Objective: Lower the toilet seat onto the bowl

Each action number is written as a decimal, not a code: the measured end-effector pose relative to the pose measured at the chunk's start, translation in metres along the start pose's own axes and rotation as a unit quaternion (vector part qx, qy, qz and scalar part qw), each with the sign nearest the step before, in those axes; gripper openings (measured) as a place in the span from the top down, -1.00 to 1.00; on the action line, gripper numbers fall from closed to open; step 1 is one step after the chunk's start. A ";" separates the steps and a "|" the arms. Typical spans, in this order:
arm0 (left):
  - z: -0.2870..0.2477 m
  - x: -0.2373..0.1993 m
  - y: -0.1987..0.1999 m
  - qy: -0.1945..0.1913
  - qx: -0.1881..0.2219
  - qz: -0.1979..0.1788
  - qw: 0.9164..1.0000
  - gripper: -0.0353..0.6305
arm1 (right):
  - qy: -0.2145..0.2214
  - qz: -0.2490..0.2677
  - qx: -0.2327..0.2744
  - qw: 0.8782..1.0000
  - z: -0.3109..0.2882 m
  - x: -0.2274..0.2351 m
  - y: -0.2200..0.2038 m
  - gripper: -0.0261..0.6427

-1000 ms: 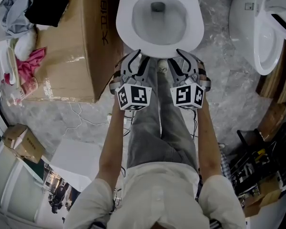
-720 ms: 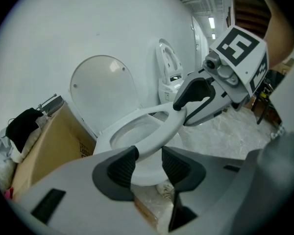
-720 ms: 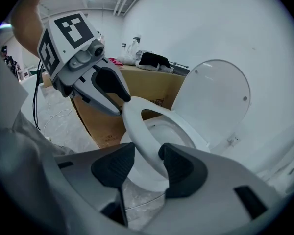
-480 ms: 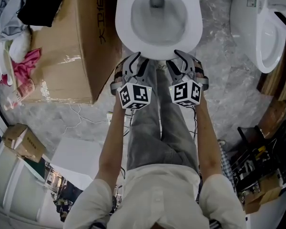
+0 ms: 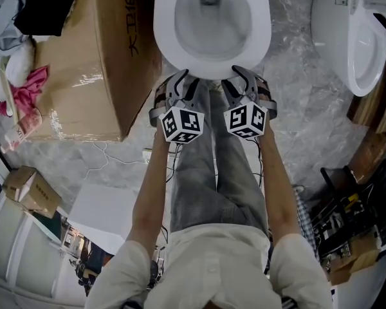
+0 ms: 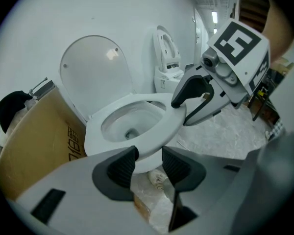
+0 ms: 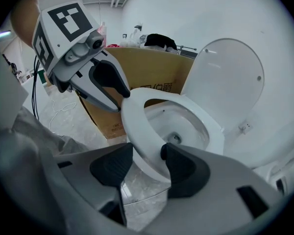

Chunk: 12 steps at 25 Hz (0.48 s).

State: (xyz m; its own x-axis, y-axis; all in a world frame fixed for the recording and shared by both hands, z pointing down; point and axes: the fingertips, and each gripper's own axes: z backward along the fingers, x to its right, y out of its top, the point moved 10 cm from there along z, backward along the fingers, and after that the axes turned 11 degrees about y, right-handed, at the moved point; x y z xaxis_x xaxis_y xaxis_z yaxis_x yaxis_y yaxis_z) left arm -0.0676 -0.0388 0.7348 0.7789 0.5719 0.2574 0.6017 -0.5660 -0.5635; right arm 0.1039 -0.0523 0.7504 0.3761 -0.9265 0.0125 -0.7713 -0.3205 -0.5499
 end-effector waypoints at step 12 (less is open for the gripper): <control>-0.025 0.013 -0.022 -0.020 -0.027 0.007 0.999 0.35 | 0.010 0.014 -0.034 0.999 -0.031 -0.007 -0.020 0.26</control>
State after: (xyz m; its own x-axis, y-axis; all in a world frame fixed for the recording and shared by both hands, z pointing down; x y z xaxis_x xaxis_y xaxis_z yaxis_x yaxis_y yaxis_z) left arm -0.0662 -0.0343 0.7704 0.7800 0.5867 0.2179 0.6008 -0.6045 -0.5231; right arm 0.1009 -0.0455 0.7877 0.3440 -0.9388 0.0150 -0.8145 -0.3063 -0.4927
